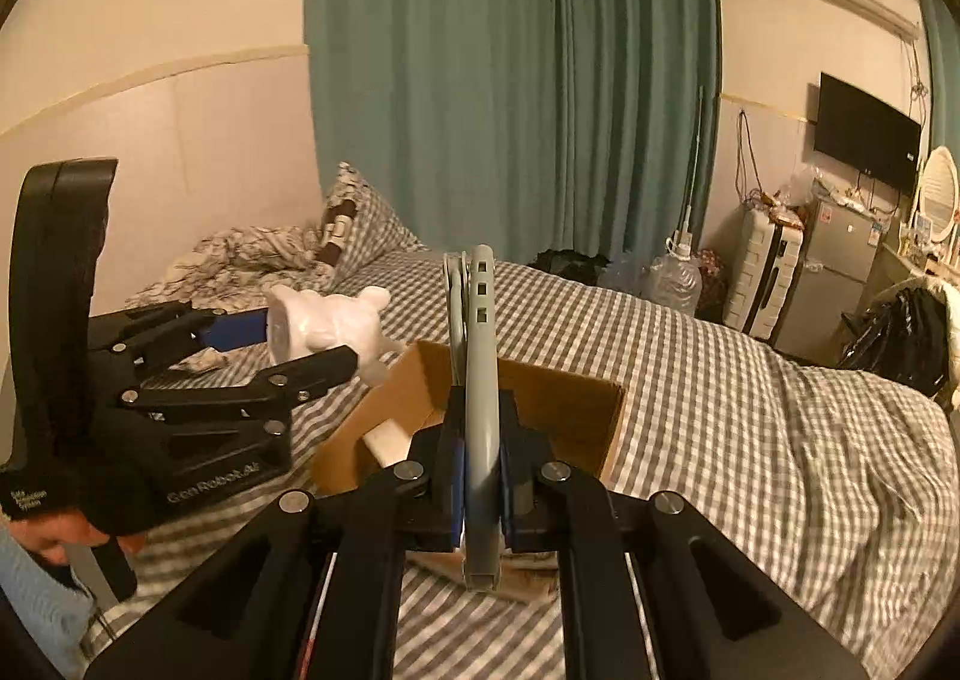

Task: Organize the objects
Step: 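Carry scissors and lid over the box and open both tools to release, then withdraw both tools from the box toward the sock and cup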

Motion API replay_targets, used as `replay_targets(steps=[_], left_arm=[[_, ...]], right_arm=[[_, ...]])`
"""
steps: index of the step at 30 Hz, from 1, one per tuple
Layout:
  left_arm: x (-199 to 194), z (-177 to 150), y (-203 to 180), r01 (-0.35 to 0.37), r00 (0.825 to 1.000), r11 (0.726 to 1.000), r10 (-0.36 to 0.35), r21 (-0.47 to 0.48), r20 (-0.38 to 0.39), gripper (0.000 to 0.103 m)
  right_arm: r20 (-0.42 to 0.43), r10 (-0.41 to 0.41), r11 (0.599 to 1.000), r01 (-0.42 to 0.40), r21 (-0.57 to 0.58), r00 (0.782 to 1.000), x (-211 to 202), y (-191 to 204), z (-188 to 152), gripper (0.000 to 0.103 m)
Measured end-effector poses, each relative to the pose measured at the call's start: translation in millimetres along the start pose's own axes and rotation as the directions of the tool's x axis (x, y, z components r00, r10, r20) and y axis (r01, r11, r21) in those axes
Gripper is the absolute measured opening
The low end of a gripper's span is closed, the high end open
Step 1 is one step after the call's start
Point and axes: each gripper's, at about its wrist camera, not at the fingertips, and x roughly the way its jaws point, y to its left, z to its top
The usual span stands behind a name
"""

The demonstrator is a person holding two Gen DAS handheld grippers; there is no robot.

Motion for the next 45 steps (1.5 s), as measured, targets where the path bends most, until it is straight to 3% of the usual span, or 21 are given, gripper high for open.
replay_targets(steps=[8,11,13,14,15,16,19,22,25,29,31,35,39,45], left_arm=[[76.2,-17.5,1.5,0.035,0.994,0.999,-0.035,-0.001,-0.104,0.048],[93.0,-27.7,1.4,0.041,0.989,0.999,-0.039,0.012,-0.143,0.048],[94.7,-30.7,1.0,0.032,0.989,0.999,-0.03,0.014,-0.144,0.053],[93.1,-30.7,1.0,0.021,0.99,1.0,-0.019,0.012,-0.141,0.067],[88.9,-29.8,1.2,0.005,0.991,1.0,-0.004,0.008,-0.132,0.076],[85.8,-28.1,1.1,-0.003,0.993,1.0,0.004,0.005,-0.121,0.089],[61.5,-20.5,2.2,-0.009,0.997,1.0,0.008,-0.013,-0.073,0.093],[33.3,-12.9,5.0,-0.01,0.999,1.0,0.01,-0.012,-0.046,0.093],[-3.4,-5.4,5.4,-0.028,1.0,1.0,0.028,0.007,-0.003,0.1],[-50.8,-0.4,12.8,-0.037,0.998,0.999,0.036,0.019,0.045,0.102],[-75.7,-2.9,15.5,-0.043,0.997,0.999,0.041,0.023,0.067,0.103],[-113.8,-20.3,20.3,-0.035,0.996,0.998,0.031,0.048,0.079,0.103],[-134.5,-55.4,28.7,-0.041,0.998,0.998,0.038,0.057,0.044,0.103],[-136.3,-126.1,40.2,-0.083,0.996,0.997,0.083,0.008,-0.04,0.103]], right_arm=[[-0.09,-0.001,0.998,0.006,0.057,0.996,81.6,-32.9,-13.2,0.008],[-0.087,-0.003,0.996,0.01,0.085,0.996,95.4,-40.6,-25.1,0.008],[-0.079,0.016,0.992,-0.006,0.122,0.997,99.9,-47.0,-30.7,0.008],[-0.074,0.011,0.991,-0.002,0.133,0.997,99.4,-48.3,-31.5,0.008],[-0.07,0.0,0.991,0.01,0.135,0.998,97.6,-49.6,-30.9,0.012],[-0.061,-0.013,0.991,0.021,0.133,0.998,94.1,-50.1,-29.3,0.023],[-0.022,-0.031,0.989,0.033,0.142,0.999,75.5,-49.1,-23.4,0.053],[0.013,-0.052,0.988,0.05,0.145,0.999,45.9,-45.4,-13.2,0.056],[0.035,-0.085,0.989,0.08,0.124,0.996,14.3,-36.2,-1.0,0.07],[0.057,-0.126,0.989,0.121,0.086,0.99,-32.7,-17.4,10.8,0.077],[0.069,-0.138,0.989,0.134,0.069,0.988,-59.7,-7.5,14.1,0.087],[0.088,-0.155,0.987,0.152,0.044,0.984,-99.7,13.1,13.9,0.092],[0.075,-0.147,0.989,0.146,0.019,0.986,-127.9,35.6,-5.7,0.092],[0.008,-0.169,0.984,0.168,0.063,0.986,-129.5,53.4,-53.6,0.092]])
